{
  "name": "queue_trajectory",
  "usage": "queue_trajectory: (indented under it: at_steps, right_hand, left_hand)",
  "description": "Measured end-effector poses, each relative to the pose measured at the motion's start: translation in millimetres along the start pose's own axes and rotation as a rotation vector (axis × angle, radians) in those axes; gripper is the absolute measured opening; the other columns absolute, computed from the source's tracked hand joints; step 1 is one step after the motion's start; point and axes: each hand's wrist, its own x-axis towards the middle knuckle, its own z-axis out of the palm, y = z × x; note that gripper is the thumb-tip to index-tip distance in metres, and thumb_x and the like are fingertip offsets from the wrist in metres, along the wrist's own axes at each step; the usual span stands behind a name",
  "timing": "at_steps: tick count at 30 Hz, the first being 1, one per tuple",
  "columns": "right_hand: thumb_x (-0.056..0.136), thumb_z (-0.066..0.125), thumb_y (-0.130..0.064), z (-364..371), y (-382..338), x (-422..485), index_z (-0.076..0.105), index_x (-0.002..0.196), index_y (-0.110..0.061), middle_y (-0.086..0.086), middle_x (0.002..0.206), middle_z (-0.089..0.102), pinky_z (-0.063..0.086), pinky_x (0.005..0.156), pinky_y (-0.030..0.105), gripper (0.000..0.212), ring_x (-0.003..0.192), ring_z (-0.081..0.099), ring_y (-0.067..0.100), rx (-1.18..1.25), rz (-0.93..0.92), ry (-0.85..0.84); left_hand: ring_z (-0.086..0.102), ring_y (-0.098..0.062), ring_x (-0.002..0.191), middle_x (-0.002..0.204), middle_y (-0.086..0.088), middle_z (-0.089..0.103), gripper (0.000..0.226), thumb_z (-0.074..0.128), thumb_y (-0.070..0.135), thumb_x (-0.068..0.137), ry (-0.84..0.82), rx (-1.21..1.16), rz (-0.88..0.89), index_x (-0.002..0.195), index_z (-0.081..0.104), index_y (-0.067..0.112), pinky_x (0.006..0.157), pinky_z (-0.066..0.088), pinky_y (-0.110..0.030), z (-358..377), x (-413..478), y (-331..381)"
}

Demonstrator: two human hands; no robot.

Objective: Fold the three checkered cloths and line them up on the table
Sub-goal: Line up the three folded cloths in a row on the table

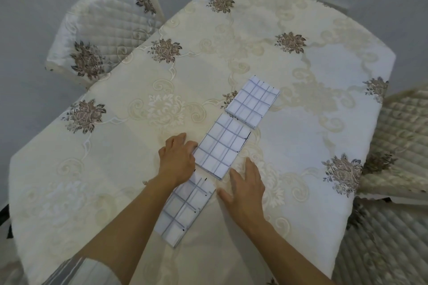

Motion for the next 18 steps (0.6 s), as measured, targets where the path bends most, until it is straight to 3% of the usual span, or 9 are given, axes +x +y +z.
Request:
queue_trajectory:
  at_steps: [12,18]
  right_hand:
    - [0.084,0.059,-0.056,-4.9,0.7,-1.9,0.052,0.130,-0.031,0.008,0.162,0.001,0.011,0.115,0.043,0.053,0.148,-0.004,0.024,0.009,-0.048,0.010]
    - [0.085,0.056,-0.056,-7.8,6.3,-5.3,0.047,0.136,-0.031,0.006,0.162,-0.005,0.000,0.113,0.034,0.058,0.148,-0.008,0.023,-0.010,-0.086,-0.010]
  left_hand:
    - [0.016,-0.025,0.142,0.157,-0.003,0.025,0.037,0.046,0.020,0.096,0.010,-0.012,0.008,0.130,0.053,0.032,0.111,0.021,-0.046,-1.0,2.5,0.3]
    - [0.016,-0.025,0.141,0.157,-0.001,0.025,0.038,0.046,0.019,0.095,0.003,-0.018,0.000,0.130,0.054,0.031,0.111,0.020,-0.046,-1.5,7.8,5.0]
